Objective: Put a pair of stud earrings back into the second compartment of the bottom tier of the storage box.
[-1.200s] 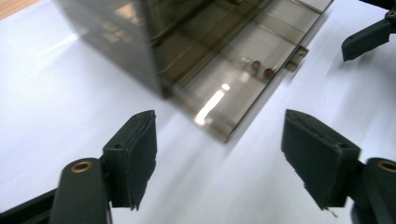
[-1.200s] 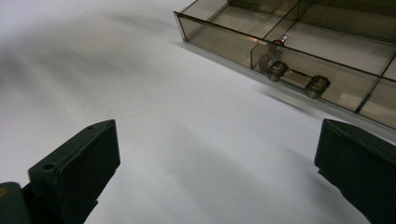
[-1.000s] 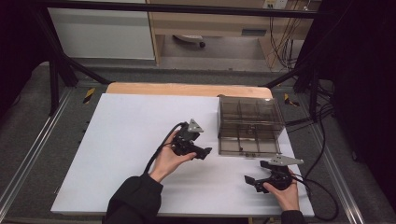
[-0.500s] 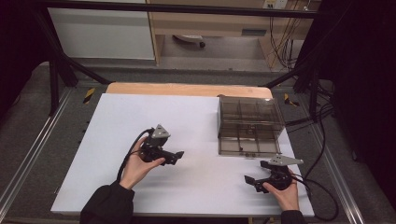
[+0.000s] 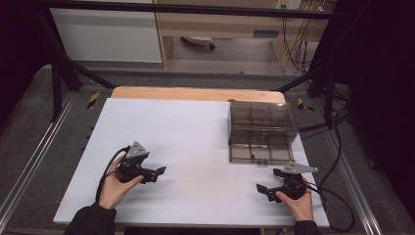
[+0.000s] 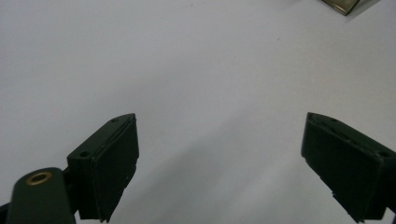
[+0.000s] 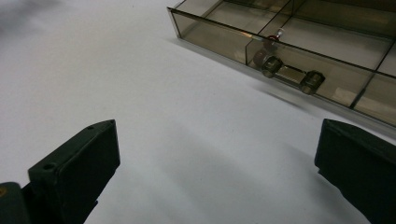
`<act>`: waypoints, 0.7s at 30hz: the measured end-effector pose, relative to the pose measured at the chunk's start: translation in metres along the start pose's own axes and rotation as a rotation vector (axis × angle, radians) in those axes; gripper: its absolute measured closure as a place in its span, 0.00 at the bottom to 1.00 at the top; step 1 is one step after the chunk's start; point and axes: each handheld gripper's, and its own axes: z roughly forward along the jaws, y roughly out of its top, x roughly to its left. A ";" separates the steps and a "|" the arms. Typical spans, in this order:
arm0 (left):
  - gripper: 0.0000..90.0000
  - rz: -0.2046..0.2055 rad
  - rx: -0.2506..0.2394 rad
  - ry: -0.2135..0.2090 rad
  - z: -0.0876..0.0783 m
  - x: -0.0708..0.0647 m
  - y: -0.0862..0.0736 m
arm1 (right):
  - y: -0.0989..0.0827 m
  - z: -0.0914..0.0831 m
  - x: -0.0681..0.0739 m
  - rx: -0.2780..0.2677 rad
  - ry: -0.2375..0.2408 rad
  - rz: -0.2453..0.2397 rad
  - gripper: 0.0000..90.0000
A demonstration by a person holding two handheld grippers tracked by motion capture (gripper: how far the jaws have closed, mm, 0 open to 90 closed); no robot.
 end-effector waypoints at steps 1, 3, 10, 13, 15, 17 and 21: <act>0.12 0.003 0.000 0.006 -0.003 0.002 -0.003 | 0.000 0.000 0.000 0.001 -0.001 0.000 0.01; 0.12 -0.004 0.002 0.012 -0.007 0.007 -0.010 | 0.000 0.000 0.000 0.003 -0.003 -0.002 0.01; 0.12 -0.009 0.001 0.035 -0.020 0.017 -0.030 | 0.000 0.000 -0.001 0.002 -0.006 -0.002 0.01; 0.12 -0.011 0.002 0.037 -0.025 0.020 -0.039 | 0.000 0.000 -0.001 0.002 -0.007 -0.002 0.01; 0.12 -0.013 -0.004 0.046 -0.029 0.022 -0.046 | 0.000 -0.001 -0.001 0.002 -0.007 -0.003 0.01; 0.12 -0.012 -0.007 0.050 -0.032 0.024 -0.050 | 0.000 -0.001 -0.001 0.004 -0.007 -0.001 0.01; 0.12 -0.023 0.010 0.066 -0.035 0.029 -0.059 | 0.000 -0.001 -0.001 0.006 -0.009 -0.004 0.01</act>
